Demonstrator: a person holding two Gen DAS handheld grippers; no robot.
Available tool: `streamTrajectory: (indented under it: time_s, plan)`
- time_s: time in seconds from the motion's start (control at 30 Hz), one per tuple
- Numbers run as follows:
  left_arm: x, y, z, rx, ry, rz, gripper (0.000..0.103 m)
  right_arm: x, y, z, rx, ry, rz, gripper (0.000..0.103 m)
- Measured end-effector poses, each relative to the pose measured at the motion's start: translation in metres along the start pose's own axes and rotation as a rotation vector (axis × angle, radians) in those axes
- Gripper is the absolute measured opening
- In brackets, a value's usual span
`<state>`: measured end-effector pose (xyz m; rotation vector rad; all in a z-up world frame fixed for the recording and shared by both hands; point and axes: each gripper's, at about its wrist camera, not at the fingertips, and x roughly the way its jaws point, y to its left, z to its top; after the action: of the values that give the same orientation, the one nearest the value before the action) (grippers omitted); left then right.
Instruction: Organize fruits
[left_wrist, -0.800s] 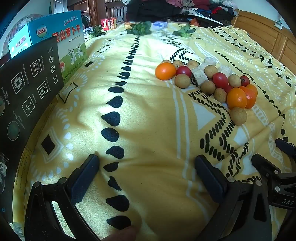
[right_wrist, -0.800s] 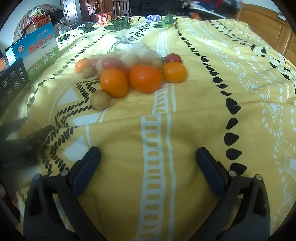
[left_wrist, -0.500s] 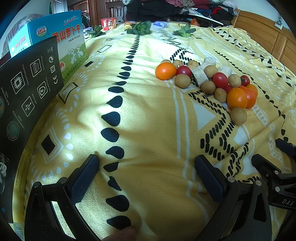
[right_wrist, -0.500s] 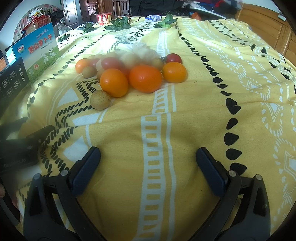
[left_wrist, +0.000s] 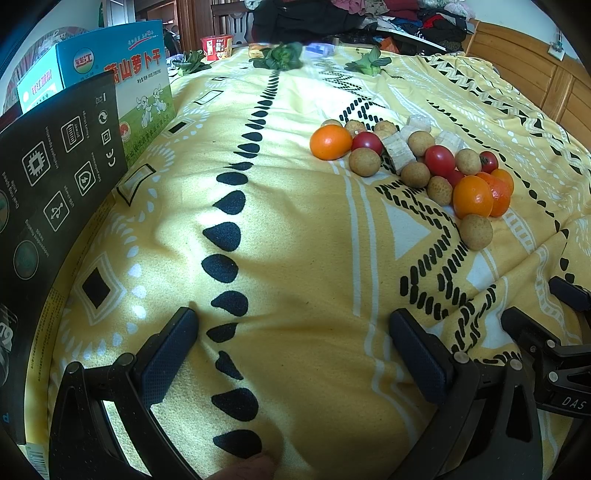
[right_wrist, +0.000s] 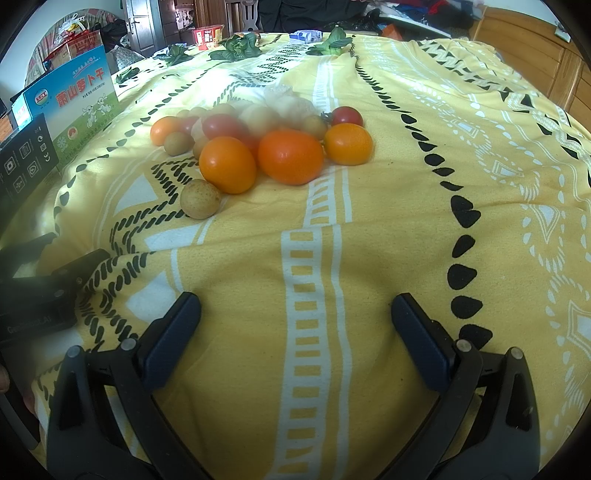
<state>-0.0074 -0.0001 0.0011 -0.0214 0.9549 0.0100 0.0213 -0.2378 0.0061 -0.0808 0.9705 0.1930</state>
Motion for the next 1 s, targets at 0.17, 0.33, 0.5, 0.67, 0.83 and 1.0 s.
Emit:
streamTrajectory:
  time_s: [0.17, 0.33, 0.5, 0.67, 0.83, 1.0]
  plan:
    - [0.0001, -0.0001, 0.0000, -0.001, 0.000, -0.002, 0.103, -0.0001, 0.0000, 0.0000, 0.000, 0.000, 0.000, 0.103]
    - [0.0000, -0.0005, -0.0003, -0.002, 0.000, -0.001, 0.103, 0.0000, 0.0000, 0.0000, 0.000, 0.000, 0.000, 0.103]
    - [0.0003, -0.0012, -0.0007, 0.000, -0.001, 0.001, 0.103, 0.0001, 0.0001, 0.0000, 0.000, 0.000, 0.000, 0.103]
    - [0.0001, -0.0023, -0.0005, 0.002, 0.000, 0.006, 0.103, 0.0002, 0.0001, 0.0001, 0.000, 0.000, 0.000, 0.103]
    - [0.0002, -0.0023, -0.0002, 0.002, 0.000, 0.006, 0.103, 0.0002, 0.0001, 0.0001, 0.000, 0.000, 0.000, 0.103]
    - [0.0002, -0.0023, -0.0002, 0.002, 0.000, 0.006, 0.103, 0.0002, 0.0000, 0.0001, 0.000, 0.000, 0.000, 0.103]
